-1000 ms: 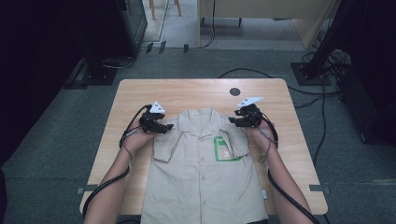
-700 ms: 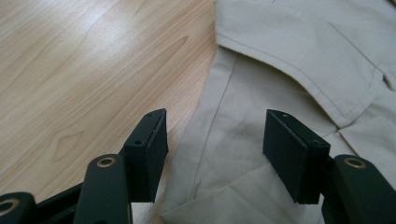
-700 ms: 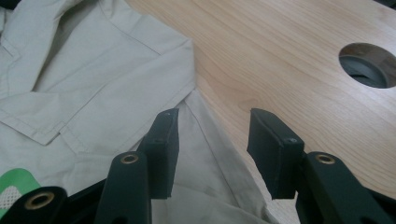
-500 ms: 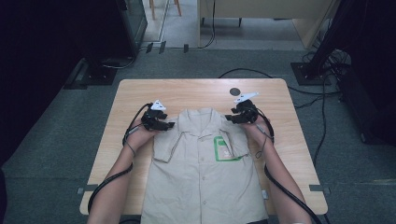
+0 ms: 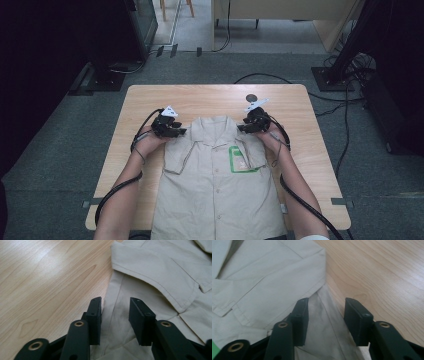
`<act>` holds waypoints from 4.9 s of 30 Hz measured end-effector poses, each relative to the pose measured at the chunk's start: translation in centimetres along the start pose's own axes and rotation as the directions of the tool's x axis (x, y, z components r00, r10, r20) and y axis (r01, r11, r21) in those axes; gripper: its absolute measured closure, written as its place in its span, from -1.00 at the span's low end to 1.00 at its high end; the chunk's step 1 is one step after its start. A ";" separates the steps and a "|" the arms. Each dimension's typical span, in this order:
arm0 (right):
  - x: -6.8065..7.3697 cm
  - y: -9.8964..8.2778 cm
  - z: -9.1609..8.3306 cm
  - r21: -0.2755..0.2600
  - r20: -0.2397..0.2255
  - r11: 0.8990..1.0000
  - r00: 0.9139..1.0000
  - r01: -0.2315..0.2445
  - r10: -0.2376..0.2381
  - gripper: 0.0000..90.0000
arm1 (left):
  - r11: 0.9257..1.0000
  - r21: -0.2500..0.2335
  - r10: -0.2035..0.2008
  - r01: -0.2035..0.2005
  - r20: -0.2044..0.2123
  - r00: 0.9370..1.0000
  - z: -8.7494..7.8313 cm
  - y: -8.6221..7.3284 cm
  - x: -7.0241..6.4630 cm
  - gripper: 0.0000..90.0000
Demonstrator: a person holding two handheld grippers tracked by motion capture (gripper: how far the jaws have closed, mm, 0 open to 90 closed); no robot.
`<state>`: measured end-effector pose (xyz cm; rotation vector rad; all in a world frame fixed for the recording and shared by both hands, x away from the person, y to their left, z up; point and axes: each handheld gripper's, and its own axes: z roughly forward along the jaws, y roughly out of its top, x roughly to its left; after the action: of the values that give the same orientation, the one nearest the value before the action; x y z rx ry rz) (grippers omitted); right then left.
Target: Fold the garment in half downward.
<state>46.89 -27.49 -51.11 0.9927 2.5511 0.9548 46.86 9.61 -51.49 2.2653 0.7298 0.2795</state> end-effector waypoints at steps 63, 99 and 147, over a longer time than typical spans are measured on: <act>3.7 7.0 -14.6 -0.332 0.333 0.924 0.940 0.188 -0.072 0.99 | 0.932 -0.346 0.010 -0.108 -0.273 0.962 -8.9 8.1 -3.1 0.99; 8.1 0.0 -14.7 -0.343 0.319 0.920 0.945 0.190 -0.076 0.98 | 0.927 -0.354 0.035 -0.121 -0.241 0.970 -8.8 2.1 -9.2 0.99; 11.3 -7.8 -11.0 -0.288 0.173 0.949 0.982 0.130 -0.082 0.97 | 0.955 -0.272 0.084 -0.115 -0.122 0.989 -6.2 -5.1 -12.4 0.97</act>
<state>29.69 -29.61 -47.74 0.8011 2.2213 1.1383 32.17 9.00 -50.47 2.0318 0.5910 0.5251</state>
